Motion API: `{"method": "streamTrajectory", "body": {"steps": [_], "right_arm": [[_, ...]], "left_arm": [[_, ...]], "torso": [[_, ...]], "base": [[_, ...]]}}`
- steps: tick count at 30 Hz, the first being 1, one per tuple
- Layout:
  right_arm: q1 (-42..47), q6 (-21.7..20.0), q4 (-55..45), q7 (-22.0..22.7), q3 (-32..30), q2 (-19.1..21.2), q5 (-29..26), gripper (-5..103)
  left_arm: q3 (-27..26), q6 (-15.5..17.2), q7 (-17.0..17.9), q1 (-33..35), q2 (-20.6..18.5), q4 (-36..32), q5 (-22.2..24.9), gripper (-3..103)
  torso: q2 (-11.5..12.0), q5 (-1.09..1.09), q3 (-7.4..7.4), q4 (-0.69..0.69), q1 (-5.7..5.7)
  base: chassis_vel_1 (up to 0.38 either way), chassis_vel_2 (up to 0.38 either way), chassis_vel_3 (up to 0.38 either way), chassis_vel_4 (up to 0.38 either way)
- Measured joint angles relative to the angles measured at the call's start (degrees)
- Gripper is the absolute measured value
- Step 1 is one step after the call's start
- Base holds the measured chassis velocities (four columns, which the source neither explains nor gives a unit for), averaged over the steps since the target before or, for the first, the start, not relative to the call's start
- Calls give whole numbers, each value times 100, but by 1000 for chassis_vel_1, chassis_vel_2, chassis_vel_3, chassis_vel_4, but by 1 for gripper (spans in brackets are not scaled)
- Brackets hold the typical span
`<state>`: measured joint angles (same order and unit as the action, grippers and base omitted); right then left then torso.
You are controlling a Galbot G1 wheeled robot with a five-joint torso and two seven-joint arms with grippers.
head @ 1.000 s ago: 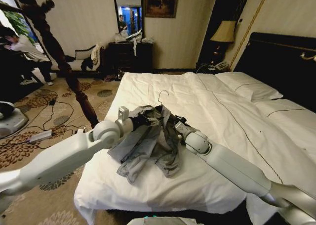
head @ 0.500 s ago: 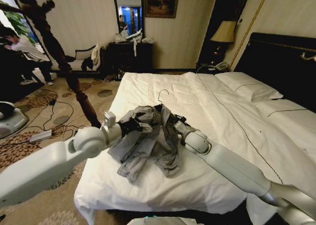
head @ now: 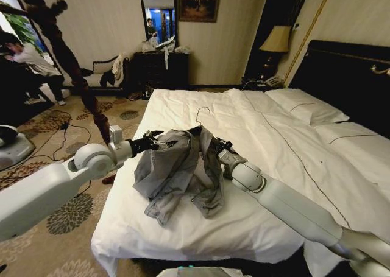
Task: Pick up the clothes from the bed and hang them on the clothes hanger.
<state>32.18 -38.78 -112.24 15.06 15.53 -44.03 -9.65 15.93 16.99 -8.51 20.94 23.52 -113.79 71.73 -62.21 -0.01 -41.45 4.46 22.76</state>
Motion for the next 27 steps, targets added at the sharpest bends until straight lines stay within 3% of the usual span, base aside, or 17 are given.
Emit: {"method": "streamTrajectory", "body": {"steps": [14, 27], "right_arm": [[116, 550, -13, -368, 38, 79, 1021, 18], [116, 735, -30, -498, 90, 86, 1396, 18]], "left_arm": [[637, -26, -236, -351, 147, 101, 165, 100], [997, -5, -167, -581, 254, 132, 82, 103]], "torso": [[0, 1, 0, 0, 0], [0, 1, 1, 1, 0]], "base": [[0, 0, 0, 0], [0, 0, 0, 0]]}}
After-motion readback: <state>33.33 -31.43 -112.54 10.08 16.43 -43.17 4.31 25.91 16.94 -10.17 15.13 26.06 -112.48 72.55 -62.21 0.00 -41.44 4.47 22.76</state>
